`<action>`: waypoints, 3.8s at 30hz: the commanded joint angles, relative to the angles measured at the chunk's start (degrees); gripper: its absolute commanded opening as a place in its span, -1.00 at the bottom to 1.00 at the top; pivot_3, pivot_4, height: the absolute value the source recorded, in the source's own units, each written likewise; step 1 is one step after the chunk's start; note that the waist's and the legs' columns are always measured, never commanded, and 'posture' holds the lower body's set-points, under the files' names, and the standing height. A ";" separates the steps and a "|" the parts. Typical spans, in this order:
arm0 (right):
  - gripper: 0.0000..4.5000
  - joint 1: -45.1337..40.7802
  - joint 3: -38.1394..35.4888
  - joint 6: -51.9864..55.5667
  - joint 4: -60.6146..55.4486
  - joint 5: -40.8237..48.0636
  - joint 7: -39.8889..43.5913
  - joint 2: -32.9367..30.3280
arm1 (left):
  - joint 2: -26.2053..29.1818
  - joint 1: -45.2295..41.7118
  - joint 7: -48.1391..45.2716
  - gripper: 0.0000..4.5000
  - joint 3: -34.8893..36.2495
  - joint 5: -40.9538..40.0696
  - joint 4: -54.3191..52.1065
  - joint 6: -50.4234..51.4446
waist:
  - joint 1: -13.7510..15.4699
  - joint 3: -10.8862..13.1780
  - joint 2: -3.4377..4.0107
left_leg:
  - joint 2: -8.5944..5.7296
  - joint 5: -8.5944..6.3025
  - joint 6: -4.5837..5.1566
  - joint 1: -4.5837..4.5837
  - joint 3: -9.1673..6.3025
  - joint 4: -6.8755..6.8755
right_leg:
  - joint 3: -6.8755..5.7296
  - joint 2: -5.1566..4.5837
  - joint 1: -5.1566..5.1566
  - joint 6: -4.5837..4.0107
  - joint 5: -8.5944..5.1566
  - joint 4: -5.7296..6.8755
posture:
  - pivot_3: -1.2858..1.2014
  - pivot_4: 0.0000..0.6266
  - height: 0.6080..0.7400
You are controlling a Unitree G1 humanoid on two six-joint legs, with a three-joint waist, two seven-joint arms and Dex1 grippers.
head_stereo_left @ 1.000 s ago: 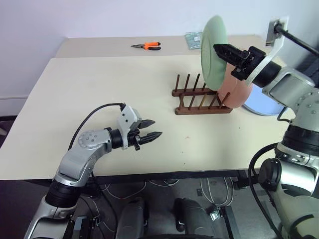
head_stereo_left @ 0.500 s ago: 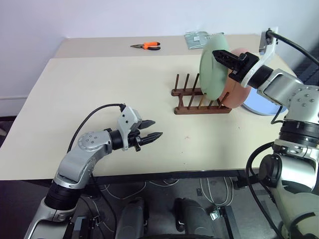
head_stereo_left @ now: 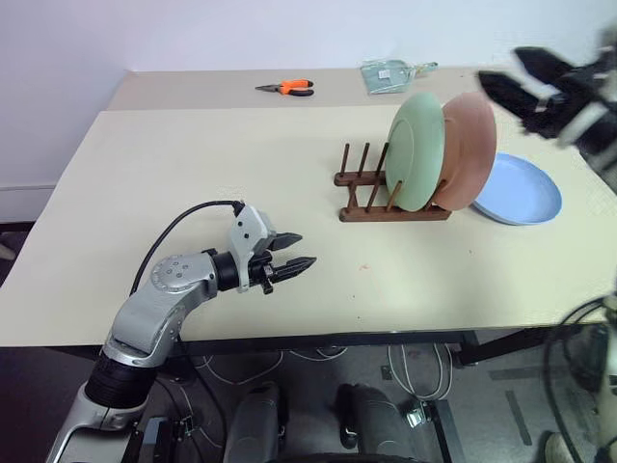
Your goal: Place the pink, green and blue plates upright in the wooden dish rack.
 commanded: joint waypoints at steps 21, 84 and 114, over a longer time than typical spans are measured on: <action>0.62 -13.77 28.58 -40.75 62.80 -42.16 -8.78 9.02 | -0.56 -2.69 -1.17 0.12 -1.69 0.23 -0.98 -0.08 | -1.52 0.05 0.12 | 0.03 0.02 -0.03 0.38 0.40 -0.06 | 0.31 0.09 0.06 0.03 -0.01 0.12 | 0.03 -0.52 1.00; -0.71 -19.44 8.37 23.70 6.94 29.31 -27.63 29.62 | 3.79 1.17 -0.06 0.12 4.23 0.90 0.96 -2.30 | -1.65 0.12 0.33 | -0.01 0.01 0.00 -0.20 0.15 0.00 | 0.06 -0.07 -0.33 0.05 0.07 0.18 | 0.03 -0.52 1.00; 0.01 29.49 5.77 -12.94 -8.96 -9.24 9.46 1.30 | 4.44 4.28 2.59 0.12 6.21 5.84 7.70 -6.13 | -0.68 0.10 0.25 | 0.13 -0.01 0.02 0.25 0.22 0.05 | 0.15 0.11 0.01 -0.13 -0.06 0.11 | 0.03 -0.52 1.00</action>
